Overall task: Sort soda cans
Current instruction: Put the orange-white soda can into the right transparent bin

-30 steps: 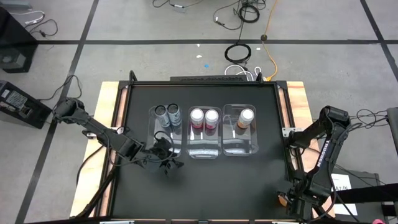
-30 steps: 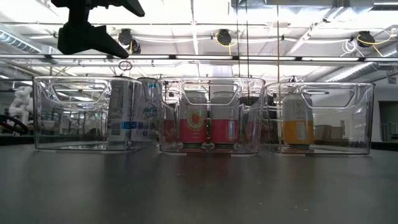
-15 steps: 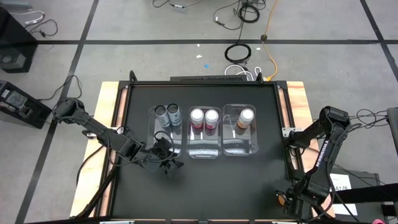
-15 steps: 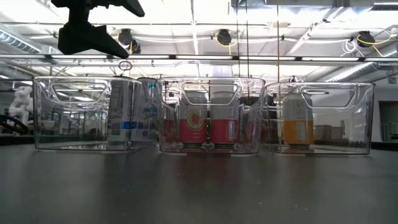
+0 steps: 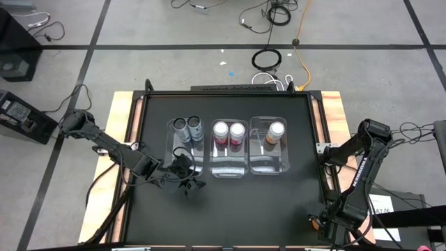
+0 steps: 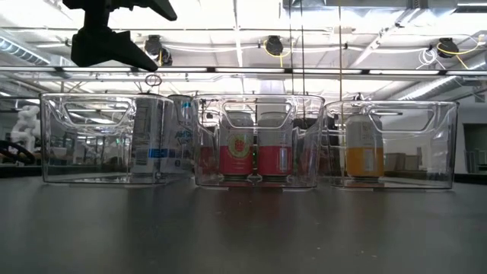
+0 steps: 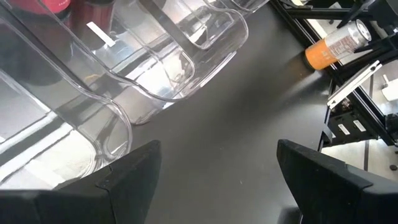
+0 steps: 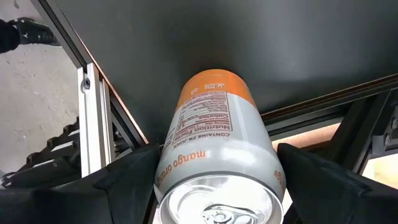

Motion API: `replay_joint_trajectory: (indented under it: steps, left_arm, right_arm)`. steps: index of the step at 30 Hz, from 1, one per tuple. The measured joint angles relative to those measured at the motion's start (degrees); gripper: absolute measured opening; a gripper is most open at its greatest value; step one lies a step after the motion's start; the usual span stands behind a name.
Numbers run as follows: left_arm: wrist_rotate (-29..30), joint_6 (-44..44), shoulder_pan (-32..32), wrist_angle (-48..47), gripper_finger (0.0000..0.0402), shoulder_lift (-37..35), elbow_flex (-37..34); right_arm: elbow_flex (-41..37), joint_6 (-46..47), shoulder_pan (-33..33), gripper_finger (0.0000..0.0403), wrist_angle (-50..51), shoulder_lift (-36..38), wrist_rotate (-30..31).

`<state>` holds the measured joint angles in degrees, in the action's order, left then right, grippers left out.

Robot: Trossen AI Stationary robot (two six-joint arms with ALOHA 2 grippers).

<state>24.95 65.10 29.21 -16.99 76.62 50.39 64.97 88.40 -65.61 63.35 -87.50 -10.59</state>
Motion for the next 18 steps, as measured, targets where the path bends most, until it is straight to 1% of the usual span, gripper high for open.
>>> replay_joint_trajectory:
  steps: [5,7,9,15,18]
  left_arm:
    - [0.0,0.0,0.0,0.0,0.0328,0.0,0.0]
    - [0.0,0.0,0.0,0.0,0.0328,0.0,0.0]
    - [0.0,0.0,0.0,0.0,0.0328,0.0,0.0]
    - [0.0,0.0,0.0,0.0,0.0328,0.0,0.0]
    - [0.0,0.0,0.0,0.0,0.0328,0.0,0.0]
  right_arm:
    - [0.0,0.1,0.9,0.0315,0.4,0.0,-0.3]
    - [0.0,0.2,1.1,0.0322,0.7,0.0,-0.2]
    - [-0.2,0.3,1.4,0.0335,1.3,-0.2,0.8]
    - [-0.1,-0.6,1.5,0.0385,2.9,-0.1,0.5]
    - [-0.1,-0.7,1.5,0.0397,2.9,-0.1,0.1]
